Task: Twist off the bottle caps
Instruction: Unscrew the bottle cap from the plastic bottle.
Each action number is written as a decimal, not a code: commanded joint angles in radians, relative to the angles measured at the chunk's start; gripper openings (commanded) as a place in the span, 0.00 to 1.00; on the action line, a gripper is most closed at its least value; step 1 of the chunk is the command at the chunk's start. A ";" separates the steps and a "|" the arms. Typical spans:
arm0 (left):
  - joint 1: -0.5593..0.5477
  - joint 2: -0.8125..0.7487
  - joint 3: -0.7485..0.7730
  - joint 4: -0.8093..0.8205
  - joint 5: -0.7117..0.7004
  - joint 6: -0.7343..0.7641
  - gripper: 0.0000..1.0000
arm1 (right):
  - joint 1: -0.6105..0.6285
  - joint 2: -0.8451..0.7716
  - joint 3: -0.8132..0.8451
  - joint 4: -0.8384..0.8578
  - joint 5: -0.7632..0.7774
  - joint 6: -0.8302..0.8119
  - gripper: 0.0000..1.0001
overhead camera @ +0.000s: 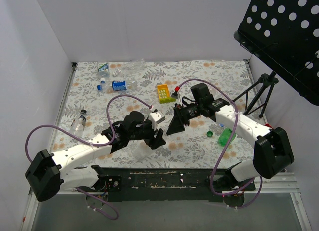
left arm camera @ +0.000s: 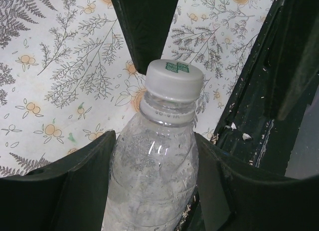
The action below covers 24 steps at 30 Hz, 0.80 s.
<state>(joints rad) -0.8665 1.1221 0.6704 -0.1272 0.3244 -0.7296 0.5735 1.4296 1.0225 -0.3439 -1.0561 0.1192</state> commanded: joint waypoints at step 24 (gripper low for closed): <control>-0.002 -0.090 0.001 -0.066 0.085 0.134 0.00 | 0.127 0.018 0.206 -0.396 0.092 -0.834 0.01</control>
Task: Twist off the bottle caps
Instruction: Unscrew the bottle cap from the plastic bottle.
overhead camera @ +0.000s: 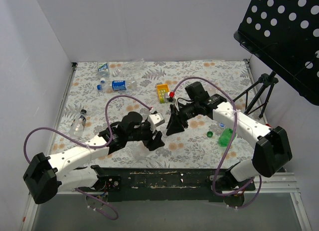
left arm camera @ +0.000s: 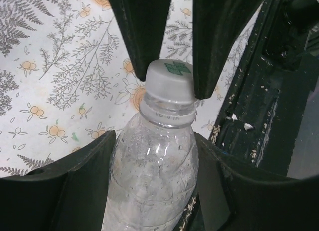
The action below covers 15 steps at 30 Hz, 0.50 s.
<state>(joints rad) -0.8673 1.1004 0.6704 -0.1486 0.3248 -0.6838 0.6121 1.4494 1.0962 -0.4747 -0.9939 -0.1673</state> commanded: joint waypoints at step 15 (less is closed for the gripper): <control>0.050 -0.151 -0.034 -0.132 0.511 0.162 0.00 | 0.195 -0.125 0.162 -0.351 0.201 -1.123 0.01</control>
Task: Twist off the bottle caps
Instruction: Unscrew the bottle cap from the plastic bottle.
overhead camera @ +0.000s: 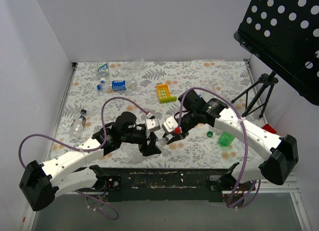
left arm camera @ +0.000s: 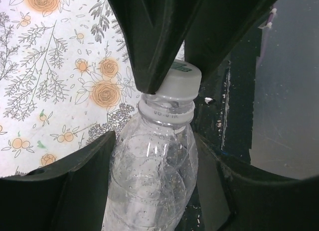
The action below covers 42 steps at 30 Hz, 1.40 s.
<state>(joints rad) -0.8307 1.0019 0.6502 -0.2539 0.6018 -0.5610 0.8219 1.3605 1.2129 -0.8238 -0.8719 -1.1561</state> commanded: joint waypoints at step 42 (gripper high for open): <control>0.220 0.377 0.227 -0.243 0.557 0.208 0.00 | -0.121 -0.155 0.030 -0.055 0.061 -0.387 0.01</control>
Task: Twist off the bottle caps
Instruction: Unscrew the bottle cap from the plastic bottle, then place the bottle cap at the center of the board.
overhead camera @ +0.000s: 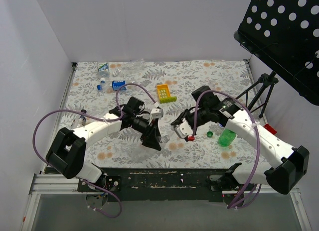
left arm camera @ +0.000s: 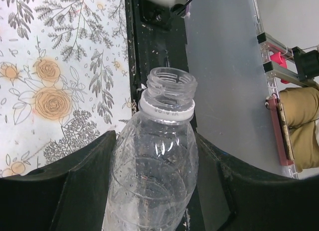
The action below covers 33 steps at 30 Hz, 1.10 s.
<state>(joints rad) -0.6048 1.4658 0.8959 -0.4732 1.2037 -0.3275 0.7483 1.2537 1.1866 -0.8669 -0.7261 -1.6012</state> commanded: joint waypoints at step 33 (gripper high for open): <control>0.000 -0.890 -0.342 0.350 -1.230 -0.248 0.00 | -0.089 0.666 0.491 0.264 0.309 1.270 0.01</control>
<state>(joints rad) -0.6071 0.6353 0.5877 -0.1883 0.0891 -0.5877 0.5938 1.8122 1.5146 -0.5255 -0.4835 -0.3374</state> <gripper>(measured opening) 0.577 0.382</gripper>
